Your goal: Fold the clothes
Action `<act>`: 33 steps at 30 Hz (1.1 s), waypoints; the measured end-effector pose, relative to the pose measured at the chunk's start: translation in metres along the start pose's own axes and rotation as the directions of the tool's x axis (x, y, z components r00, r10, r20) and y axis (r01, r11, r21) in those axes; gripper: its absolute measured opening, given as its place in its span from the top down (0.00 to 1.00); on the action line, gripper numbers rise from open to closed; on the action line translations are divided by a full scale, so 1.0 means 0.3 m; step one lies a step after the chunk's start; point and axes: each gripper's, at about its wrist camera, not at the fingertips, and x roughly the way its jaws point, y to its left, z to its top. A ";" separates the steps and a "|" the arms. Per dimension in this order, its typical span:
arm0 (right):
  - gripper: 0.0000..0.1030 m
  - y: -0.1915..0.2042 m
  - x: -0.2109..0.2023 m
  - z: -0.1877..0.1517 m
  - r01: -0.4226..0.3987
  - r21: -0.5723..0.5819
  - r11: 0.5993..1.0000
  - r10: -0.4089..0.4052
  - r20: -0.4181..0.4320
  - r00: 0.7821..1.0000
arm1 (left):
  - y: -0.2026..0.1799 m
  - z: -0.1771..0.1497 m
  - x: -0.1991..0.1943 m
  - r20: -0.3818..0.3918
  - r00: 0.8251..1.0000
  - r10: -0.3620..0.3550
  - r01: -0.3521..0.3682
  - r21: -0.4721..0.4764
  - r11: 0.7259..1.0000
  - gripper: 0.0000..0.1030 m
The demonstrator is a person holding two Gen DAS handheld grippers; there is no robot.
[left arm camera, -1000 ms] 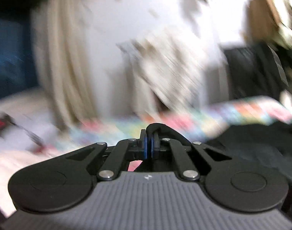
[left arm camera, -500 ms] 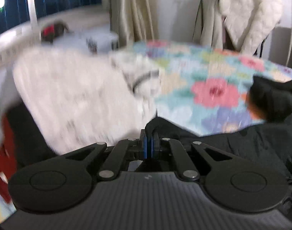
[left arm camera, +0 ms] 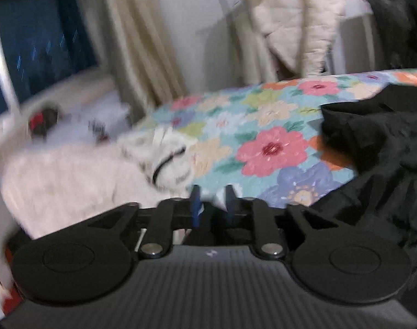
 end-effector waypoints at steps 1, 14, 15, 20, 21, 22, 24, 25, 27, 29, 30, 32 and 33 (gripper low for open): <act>0.78 0.026 -0.014 0.017 -0.016 -0.051 0.999 0.019 0.042 0.999 | -0.017 0.004 -0.030 0.039 0.999 -0.001 -0.001 0.033 0.999 0.56; 0.89 -0.002 -0.112 0.136 -0.140 -0.166 0.976 0.188 0.322 0.928 | -0.266 0.091 -0.303 0.186 0.713 -0.676 0.658 0.154 0.737 0.14; 0.89 -0.003 -0.112 0.146 -0.148 -0.166 0.975 0.196 0.326 0.925 | -0.303 0.090 -0.296 0.166 0.683 -0.712 0.696 0.150 0.702 0.14; 0.89 0.037 -0.086 0.161 -0.164 -0.182 0.969 0.217 0.324 0.921 | -0.525 0.073 -0.255 -0.002 0.569 -0.822 0.797 0.248 0.551 0.14; 0.89 0.045 -0.086 0.159 -0.170 -0.188 0.967 0.224 0.322 0.920 | -0.570 0.066 -0.254 -0.042 0.555 -0.831 0.805 0.280 0.523 0.14; 0.89 0.039 -0.091 0.162 -0.182 -0.181 0.967 0.233 0.326 0.916 | -0.606 0.055 -0.258 -0.077 0.545 -0.835 0.810 0.307 0.500 0.14; 0.89 0.026 -0.100 0.166 -0.206 -0.166 0.964 0.251 0.333 0.909 | -0.674 0.029 -0.270 -0.140 0.536 -0.833 0.811 0.359 0.461 0.14; 0.89 0.020 -0.097 0.170 -0.222 -0.154 0.963 0.262 0.335 0.905 | -0.701 0.012 -0.281 -0.160 0.538 -0.828 0.805 0.388 0.448 0.12; 0.89 0.003 -0.096 0.175 -0.253 -0.138 0.958 0.286 0.342 0.895 | -0.752 -0.023 -0.299 -0.185 0.556 -0.811 0.773 0.473 0.422 0.09; 0.89 -0.014 -0.093 0.180 -0.265 -0.129 0.956 0.294 0.350 0.889 | -0.794 -0.039 -0.298 -0.176 0.617 -0.767 0.696 0.578 0.427 0.17; 0.89 -0.025 -0.095 0.184 -0.265 -0.124 0.956 0.292 0.359 0.886 | -0.807 -0.030 -0.284 -0.181 0.648 -0.740 0.664 0.612 0.431 0.51; 0.89 -0.064 -0.117 0.188 -0.246 -0.081 0.966 0.258 0.399 0.880 | -0.787 0.035 -0.227 -0.215 0.629 -0.747 0.709 0.552 0.438 0.94; 0.86 -0.085 -0.134 0.188 -0.228 -0.056 0.972 0.230 0.426 0.875 | -0.768 0.075 -0.192 -0.228 0.605 -0.763 0.746 0.497 0.443 0.94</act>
